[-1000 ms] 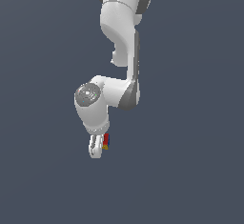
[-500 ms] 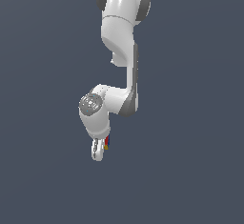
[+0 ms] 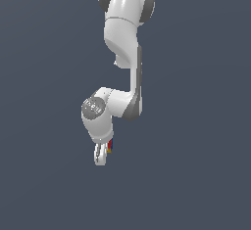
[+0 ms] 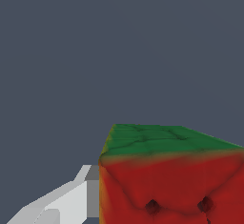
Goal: Pick up the object and move it to a goal position.
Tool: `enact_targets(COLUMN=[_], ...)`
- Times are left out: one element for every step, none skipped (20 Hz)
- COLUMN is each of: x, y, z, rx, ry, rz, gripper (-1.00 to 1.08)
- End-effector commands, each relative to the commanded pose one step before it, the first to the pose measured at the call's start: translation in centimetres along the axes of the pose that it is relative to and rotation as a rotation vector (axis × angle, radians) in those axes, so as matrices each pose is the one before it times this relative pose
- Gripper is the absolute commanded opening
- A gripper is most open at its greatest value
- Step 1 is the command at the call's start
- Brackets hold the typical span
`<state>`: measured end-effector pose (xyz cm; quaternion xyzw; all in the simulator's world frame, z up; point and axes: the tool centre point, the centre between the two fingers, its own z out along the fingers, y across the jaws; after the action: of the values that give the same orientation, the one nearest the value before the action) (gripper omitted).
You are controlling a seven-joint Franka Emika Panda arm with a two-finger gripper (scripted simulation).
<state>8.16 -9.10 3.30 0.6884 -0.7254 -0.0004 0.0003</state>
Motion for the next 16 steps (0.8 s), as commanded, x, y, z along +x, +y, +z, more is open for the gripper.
enact_targets(x=[-0.012,0.0,0.0,0.004,-0.006,-0.017,-0.028,-0.039,-0.05,-0.062,-0.074,-0.083,-0.099,-0.112,-0.123,-0.14], y=[-0.036,0.0,0.0,0.031,0.009,0.028,0.047,0.066,0.085,0.105,0.125,0.145,0.167,0.189,0.212,0.235], z=[-0.042,0.0,0.0,0.036,-0.015,-0.046,-0.076,-0.107,-0.138,-0.17,-0.203,-0.231,-0.272,-0.308,-0.341,-0.383], rx=[0.00099,0.0,0.0,-0.00084,0.0,0.0,0.0,0.0,0.0,0.0,0.0,-0.00005,0.0,0.0,-0.00003,0.0], ry=[-0.00003,0.0,0.0,0.00002,0.0,0.0,0.0,0.0,0.0,0.0,0.0,-0.00049,0.0,0.0,-0.00049,0.0], rz=[-0.00015,0.0,0.0,0.00009,0.0,0.0,0.0,0.0,0.0,0.0,0.0,0.00001,0.0,0.0,0.00001,0.0], gripper=[-1.0,-1.0,-1.0,-1.0,-1.0,-1.0,-1.0,-1.0,-1.0,-1.0,-1.0,-1.0,-1.0,-1.0,-1.0,-1.0])
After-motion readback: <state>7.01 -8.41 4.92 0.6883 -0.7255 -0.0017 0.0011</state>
